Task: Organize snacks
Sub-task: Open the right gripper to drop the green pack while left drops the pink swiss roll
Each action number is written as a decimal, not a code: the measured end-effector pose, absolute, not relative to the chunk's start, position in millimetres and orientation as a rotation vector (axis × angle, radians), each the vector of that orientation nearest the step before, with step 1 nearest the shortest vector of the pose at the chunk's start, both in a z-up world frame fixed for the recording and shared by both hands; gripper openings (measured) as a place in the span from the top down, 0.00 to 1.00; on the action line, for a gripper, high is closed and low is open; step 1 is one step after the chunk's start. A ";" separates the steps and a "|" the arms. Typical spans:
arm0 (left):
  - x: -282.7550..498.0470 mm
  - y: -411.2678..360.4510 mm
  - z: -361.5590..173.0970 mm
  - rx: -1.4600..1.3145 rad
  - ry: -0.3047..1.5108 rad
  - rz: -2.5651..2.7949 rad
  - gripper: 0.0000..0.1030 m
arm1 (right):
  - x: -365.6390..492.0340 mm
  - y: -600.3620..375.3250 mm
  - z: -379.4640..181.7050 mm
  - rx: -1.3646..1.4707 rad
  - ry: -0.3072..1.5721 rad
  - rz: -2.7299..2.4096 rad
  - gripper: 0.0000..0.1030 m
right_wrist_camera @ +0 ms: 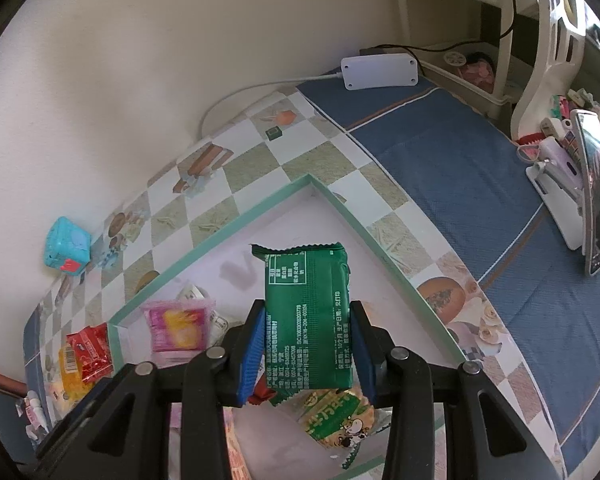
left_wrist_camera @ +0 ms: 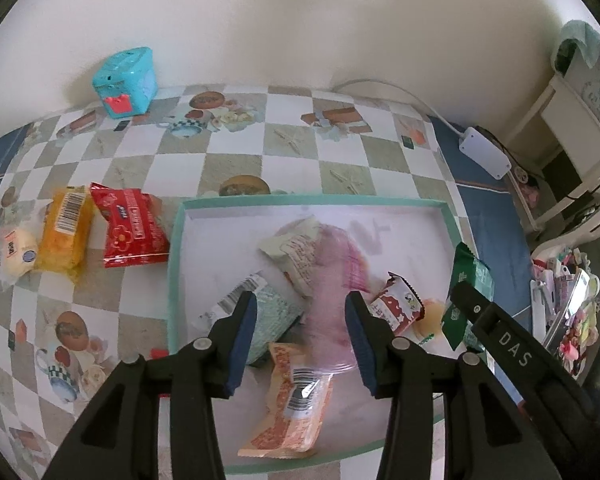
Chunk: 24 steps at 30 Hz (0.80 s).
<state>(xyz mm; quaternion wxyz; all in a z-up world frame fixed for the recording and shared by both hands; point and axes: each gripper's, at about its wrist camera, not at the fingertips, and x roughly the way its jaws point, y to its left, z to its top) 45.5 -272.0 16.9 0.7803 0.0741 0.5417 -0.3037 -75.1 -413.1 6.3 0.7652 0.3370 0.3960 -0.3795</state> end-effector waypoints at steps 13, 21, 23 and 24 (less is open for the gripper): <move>71.4 -224.9 7.8 0.078 1.223 -0.479 0.25 | -72.9 -406.0 13.8 0.679 0.881 -0.842 0.49; 83.0 -182.8 -1.9 0.043 1.234 -0.352 0.08 | -69.0 -388.8 22.2 0.613 0.887 -0.844 0.24; 85.5 -171.7 -3.9 0.031 1.240 -0.324 0.08 | -68.8 -383.8 23.7 0.594 0.889 -0.851 0.21; 86.4 -166.2 -4.3 0.024 1.240 -0.313 0.08 | -69.0 -381.9 24.5 0.589 0.890 -0.852 0.20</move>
